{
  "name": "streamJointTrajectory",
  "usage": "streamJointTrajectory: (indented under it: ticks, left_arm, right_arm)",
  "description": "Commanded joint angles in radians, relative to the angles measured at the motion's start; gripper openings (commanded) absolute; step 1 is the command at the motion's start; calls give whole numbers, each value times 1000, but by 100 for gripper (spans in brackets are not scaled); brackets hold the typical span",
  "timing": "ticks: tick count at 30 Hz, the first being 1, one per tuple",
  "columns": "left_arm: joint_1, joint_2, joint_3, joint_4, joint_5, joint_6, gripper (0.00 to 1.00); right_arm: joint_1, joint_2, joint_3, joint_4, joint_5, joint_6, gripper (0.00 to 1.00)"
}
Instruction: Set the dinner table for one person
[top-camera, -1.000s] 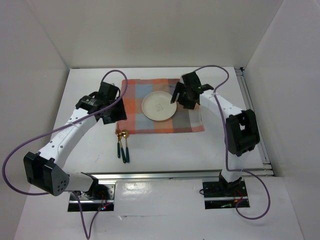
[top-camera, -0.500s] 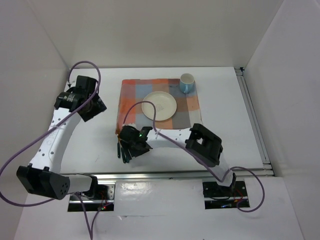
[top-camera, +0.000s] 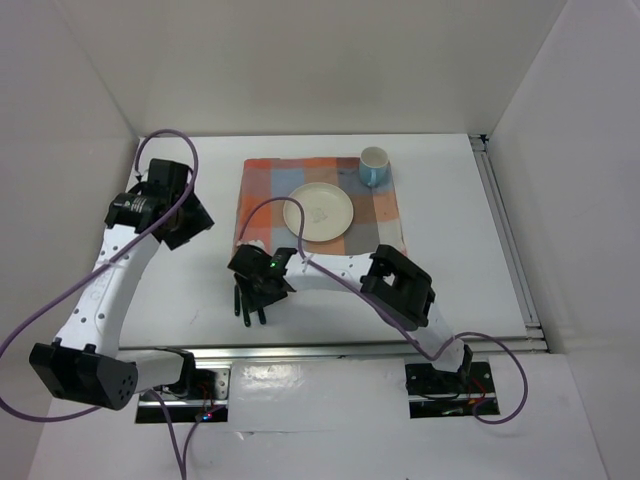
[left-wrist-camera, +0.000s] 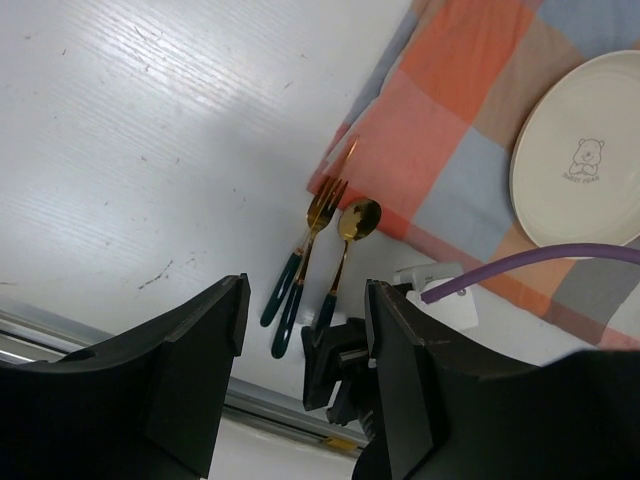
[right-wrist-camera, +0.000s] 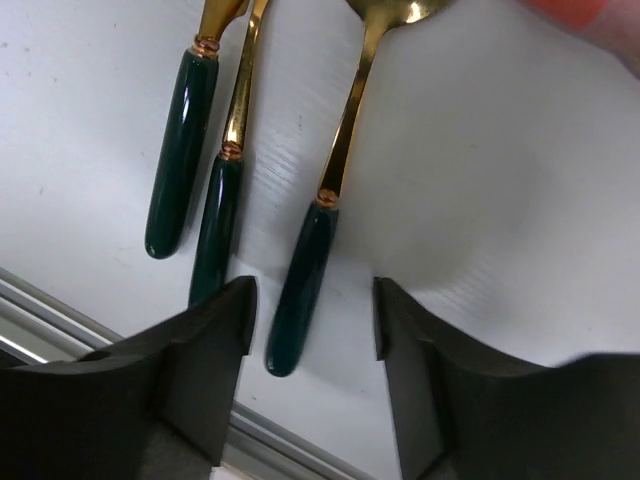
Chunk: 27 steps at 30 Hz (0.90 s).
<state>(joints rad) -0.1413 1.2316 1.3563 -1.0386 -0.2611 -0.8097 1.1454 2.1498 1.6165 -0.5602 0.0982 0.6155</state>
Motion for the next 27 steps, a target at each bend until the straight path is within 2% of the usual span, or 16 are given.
streamJointTrajectory:
  ticks: [1,3,4,7,10,11,13,19,22,27]
  left_arm:
    - [5,-18,-12,31,17,24,66]
    - [5,-9,-13,31,26,24,66]
    - [5,-9,-13,31,26,33,66]
    - [5,-9,-13,41,36,33,66]
    - [5,-9,-13,54,46,44,66]
    - [5,0,-13,54,55,55,66]
    - [5,11,-13,63,65,55,66]
    - [5,20,-13,84,104,87,66]
    - [5,31,-37,112,155,128,66]
    - [-14,52,-127,179,241,188,66]
  right_arm:
    - [1,50,31,-9,11,4,58]
    - [1,62,42,-41,37,29,52]
    - [1,71,57,-71,55,49,43]
    - [1,71,57,-101,104,59,33]
    - [1,33,45,-147,149,86,17]
    - [1,0,27,-165,159,95,9]
    - [-9,-45,-15,-179,184,107,1]
    - [-48,-309,-133,-216,231,128,0]
    - [-125,-435,-205,-254,256,138,0]
    - [-393,-556,-317,-195,213,50,0]
